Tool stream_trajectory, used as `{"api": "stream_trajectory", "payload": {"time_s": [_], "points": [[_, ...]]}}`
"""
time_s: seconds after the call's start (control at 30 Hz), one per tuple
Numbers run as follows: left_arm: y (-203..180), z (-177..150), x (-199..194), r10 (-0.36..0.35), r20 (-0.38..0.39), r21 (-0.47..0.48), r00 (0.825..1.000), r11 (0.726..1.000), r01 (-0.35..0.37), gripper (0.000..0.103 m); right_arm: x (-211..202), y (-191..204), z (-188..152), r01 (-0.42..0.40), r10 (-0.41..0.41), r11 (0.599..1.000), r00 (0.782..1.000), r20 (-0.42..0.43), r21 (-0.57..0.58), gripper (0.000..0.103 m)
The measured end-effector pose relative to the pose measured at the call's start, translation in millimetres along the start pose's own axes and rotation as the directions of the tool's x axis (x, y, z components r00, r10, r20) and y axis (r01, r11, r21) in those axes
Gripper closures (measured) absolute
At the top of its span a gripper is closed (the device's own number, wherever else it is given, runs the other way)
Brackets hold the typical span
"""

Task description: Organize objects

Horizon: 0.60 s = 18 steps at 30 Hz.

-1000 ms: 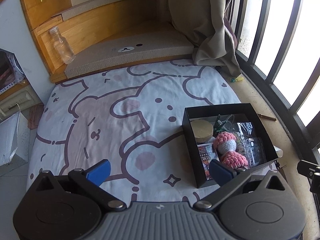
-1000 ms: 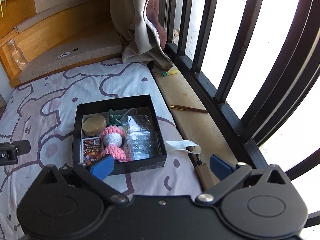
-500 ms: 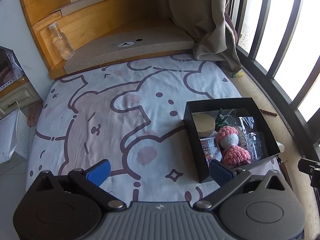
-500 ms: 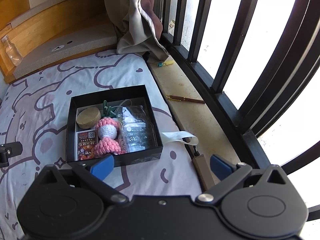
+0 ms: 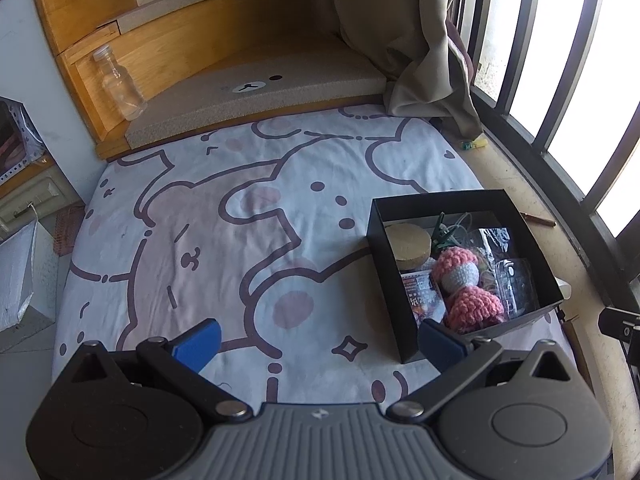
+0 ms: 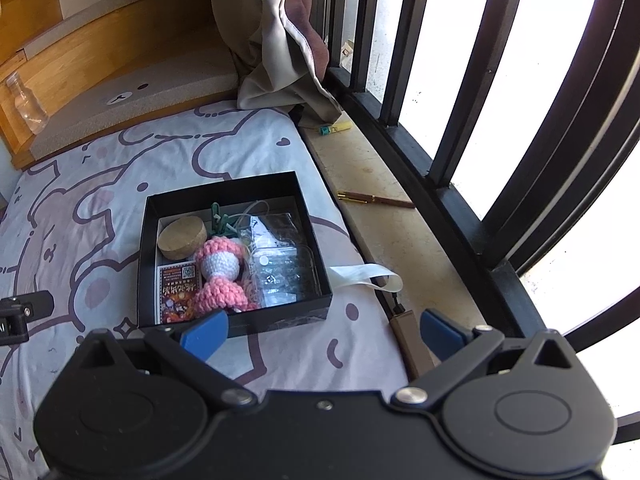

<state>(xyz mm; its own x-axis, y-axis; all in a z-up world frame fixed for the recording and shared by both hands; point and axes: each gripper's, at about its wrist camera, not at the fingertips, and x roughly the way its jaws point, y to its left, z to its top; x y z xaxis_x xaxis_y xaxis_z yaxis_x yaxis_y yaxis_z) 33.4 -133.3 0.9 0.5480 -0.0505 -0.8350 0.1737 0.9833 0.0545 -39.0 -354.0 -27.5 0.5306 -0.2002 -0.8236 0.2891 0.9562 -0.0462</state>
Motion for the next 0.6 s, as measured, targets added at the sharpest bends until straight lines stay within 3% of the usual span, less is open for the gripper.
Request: {"api": "stream_trajectory", "payload": {"time_s": [0.6], "points": [[-1.7, -0.7, 1.0, -0.004, -0.001, -0.002, 1.0, 1.0, 0.004, 0.0, 0.5, -0.8, 0.5, -0.012, 0.012, 1.0, 1.0, -0.003, -0.001, 0.0]]}}
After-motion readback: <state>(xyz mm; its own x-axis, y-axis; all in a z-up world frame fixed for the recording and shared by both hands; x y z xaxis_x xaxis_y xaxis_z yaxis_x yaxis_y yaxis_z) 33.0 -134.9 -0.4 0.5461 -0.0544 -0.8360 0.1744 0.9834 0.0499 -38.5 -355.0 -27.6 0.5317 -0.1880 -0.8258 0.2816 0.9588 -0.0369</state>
